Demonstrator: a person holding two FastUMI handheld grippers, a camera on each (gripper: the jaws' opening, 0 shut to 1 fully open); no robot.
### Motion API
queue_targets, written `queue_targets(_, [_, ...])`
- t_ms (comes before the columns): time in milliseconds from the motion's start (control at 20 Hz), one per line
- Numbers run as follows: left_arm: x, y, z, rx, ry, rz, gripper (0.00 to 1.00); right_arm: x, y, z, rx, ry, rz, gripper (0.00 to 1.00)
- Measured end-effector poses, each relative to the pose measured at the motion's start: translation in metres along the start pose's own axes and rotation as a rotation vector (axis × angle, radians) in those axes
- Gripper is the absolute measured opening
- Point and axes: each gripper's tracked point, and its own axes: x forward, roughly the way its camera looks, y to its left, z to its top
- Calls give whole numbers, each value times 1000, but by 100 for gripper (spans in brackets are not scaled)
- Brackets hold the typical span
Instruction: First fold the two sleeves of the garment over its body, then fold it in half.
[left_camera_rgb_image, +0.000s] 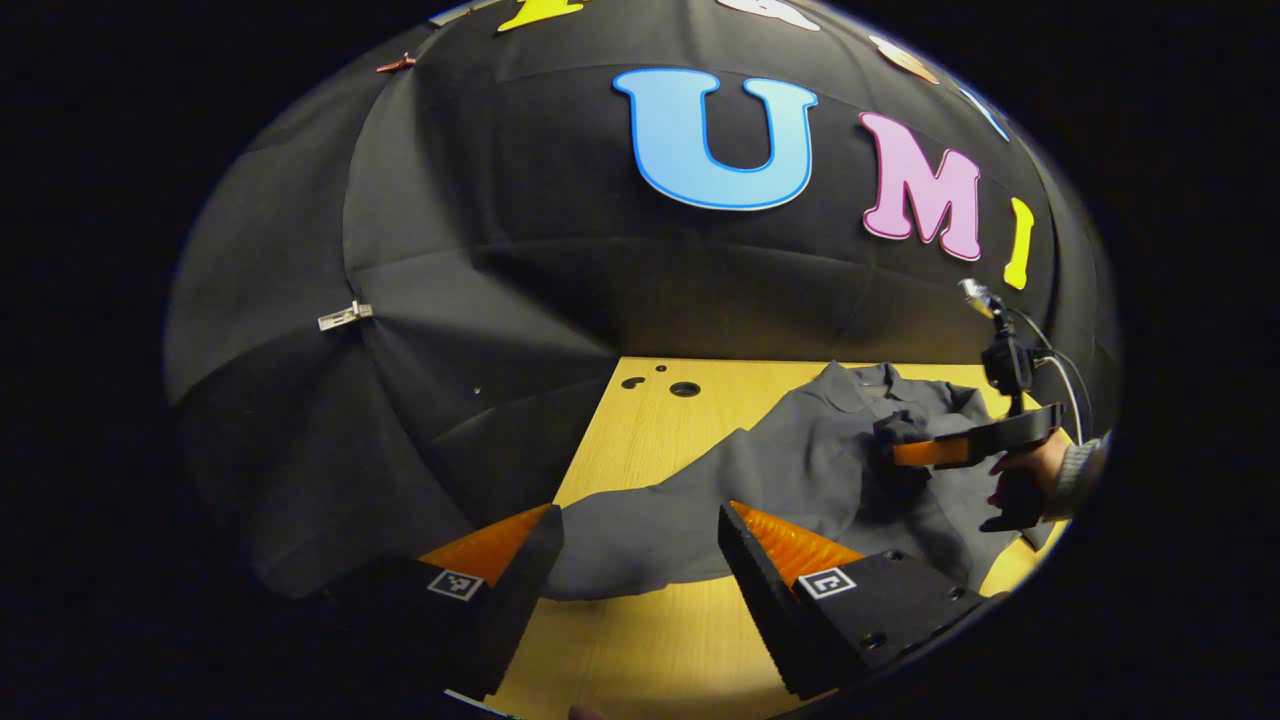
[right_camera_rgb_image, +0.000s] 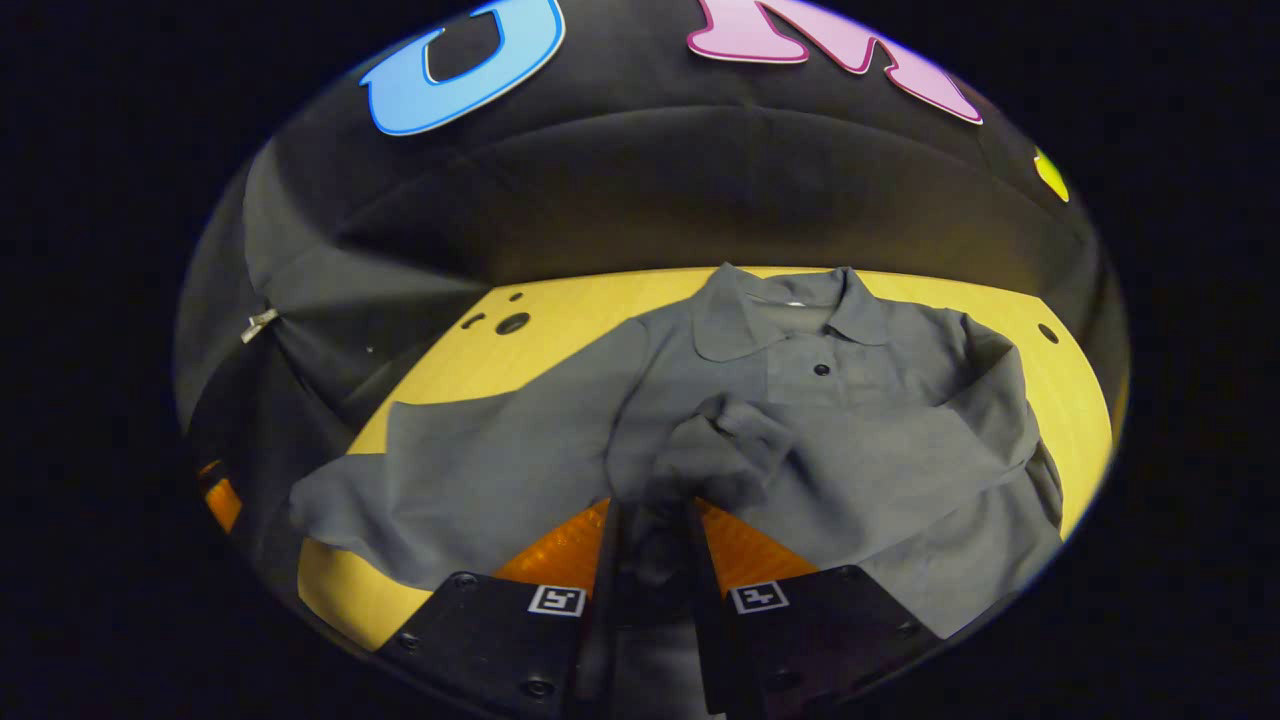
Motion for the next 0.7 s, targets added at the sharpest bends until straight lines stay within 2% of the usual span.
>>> queue_targets(100, [8, 10, -9, -1, 20, 19, 98, -17, 7, 18, 5, -48, 11, 48])
queue_targets(150, [13, 15, -14, -4, 33, 31, 98, -29, 6, 27, 11, -72, 12, 49])
queue_targets(200, [18, 18, -20, -8, 46, 39, 98, -41, 9, 32, 20, -92, 15, 49])
queue_targets(250, [25, 21, -25, -15, 57, 42, 98, -54, 8, 38, 27, -105, 12, 36])
queue_targets(300, [31, 22, -31, -24, 65, 37, 98, -68, 2, 42, 26, -119, 2, 36])
queue_targets(350, [38, 23, -36, -34, 74, 37, 98, -82, -4, 47, 18, -133, -9, 49])
queue_targets(600, [58, 39, -71, -126, 166, 94, 98, -156, -47, 59, 2, -186, -74, 49])
queue_targets(700, [66, 39, -82, -144, 198, 92, 98, -180, -64, 56, 0, -196, -107, 49])
